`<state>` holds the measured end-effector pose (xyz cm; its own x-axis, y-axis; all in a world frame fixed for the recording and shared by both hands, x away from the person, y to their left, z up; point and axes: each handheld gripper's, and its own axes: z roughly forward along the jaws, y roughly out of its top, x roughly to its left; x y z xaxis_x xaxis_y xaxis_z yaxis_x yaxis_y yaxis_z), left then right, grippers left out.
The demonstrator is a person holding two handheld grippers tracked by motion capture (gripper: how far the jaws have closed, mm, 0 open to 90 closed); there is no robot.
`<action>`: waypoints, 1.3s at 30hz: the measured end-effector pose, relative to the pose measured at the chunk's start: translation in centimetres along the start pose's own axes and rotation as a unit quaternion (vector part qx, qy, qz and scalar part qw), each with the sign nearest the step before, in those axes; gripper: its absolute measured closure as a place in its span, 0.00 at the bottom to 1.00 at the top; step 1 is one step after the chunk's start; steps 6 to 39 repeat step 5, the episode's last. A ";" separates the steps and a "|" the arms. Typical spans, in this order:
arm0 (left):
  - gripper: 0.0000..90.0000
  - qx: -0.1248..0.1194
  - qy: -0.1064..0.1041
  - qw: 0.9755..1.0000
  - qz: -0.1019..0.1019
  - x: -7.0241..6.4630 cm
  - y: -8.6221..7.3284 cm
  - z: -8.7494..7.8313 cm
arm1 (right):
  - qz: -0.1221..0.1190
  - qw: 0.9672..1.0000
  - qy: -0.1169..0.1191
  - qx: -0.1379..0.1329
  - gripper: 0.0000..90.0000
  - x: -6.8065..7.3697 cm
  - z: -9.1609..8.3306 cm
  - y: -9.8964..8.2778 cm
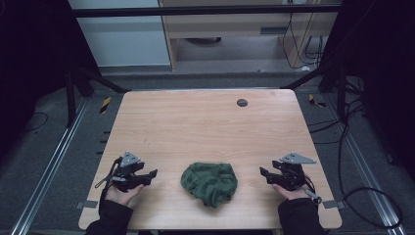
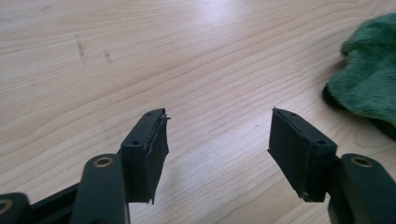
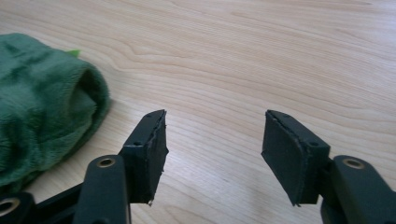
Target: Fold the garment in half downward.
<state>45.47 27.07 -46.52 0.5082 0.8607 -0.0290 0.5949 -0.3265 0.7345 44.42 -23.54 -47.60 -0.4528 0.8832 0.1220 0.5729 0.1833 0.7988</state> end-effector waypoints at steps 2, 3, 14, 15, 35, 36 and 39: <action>0.38 0.001 0.006 1.000 -0.001 0.4 -0.1 0.0 | 0.002 1.000 -0.006 0.001 0.41 -0.3 0.0 -0.1; 0.38 -0.001 0.009 1.000 -0.002 0.6 -0.1 0.0 | 0.005 1.000 -0.008 0.001 0.40 -0.3 0.0 -0.1; 0.37 -0.005 0.015 1.000 -0.003 0.8 -0.2 -0.1 | 0.002 1.000 -0.014 0.002 0.39 -0.5 0.0 -0.2; 0.37 -0.005 0.015 1.000 -0.003 0.8 -0.2 -0.1 | 0.002 1.000 -0.014 0.002 0.39 -0.5 0.0 -0.2; 0.37 -0.005 0.015 1.000 -0.003 0.8 -0.2 -0.1 | 0.002 1.000 -0.014 0.002 0.39 -0.5 0.0 -0.2; 0.37 -0.005 0.015 1.000 -0.003 0.8 -0.2 -0.1 | 0.002 1.000 -0.014 0.002 0.39 -0.5 0.0 -0.2; 0.37 -0.005 0.015 1.000 -0.003 0.8 -0.2 -0.1 | 0.002 1.000 -0.014 0.002 0.39 -0.5 0.0 -0.2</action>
